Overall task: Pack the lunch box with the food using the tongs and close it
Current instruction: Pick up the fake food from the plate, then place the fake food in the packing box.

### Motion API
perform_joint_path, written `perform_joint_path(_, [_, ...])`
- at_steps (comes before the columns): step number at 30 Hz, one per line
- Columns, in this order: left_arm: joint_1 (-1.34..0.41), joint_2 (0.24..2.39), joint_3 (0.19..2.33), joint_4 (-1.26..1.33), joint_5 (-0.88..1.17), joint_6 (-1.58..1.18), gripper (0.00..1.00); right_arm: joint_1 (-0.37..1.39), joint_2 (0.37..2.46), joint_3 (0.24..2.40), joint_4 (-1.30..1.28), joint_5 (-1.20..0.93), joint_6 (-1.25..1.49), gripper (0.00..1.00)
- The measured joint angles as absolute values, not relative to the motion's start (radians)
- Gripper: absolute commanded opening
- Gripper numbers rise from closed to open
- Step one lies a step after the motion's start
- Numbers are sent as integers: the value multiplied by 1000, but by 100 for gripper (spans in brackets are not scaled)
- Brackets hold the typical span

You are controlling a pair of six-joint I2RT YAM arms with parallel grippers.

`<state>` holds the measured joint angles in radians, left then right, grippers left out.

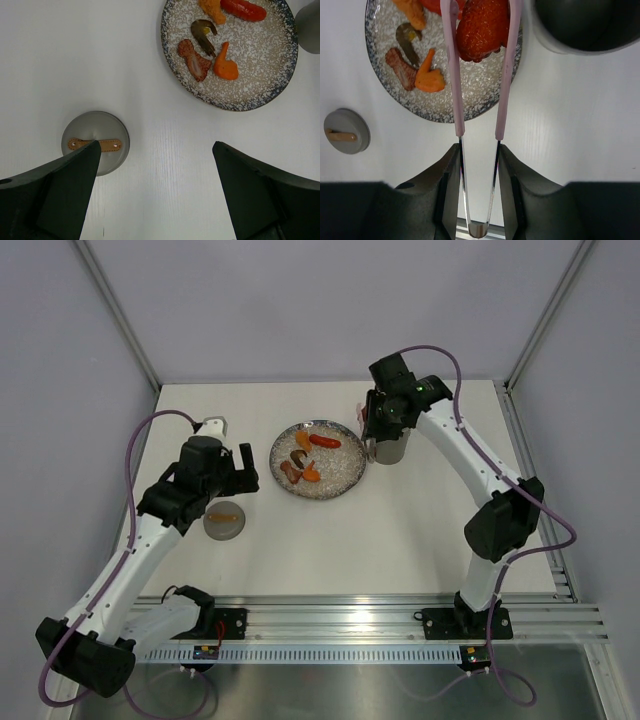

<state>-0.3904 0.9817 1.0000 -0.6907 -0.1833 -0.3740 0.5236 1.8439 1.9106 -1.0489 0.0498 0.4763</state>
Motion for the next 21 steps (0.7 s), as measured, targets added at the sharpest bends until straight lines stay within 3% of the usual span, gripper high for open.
perform_joint_path(8, [-390, 982, 1000, -691, -178, -375, 99, 402, 1744, 1831, -1045, 80, 464, 0])
perform_joint_path(21, [-390, 974, 1000, -700, -172, -382, 99, 373, 1772, 1803, -1039, 88, 435, 0])
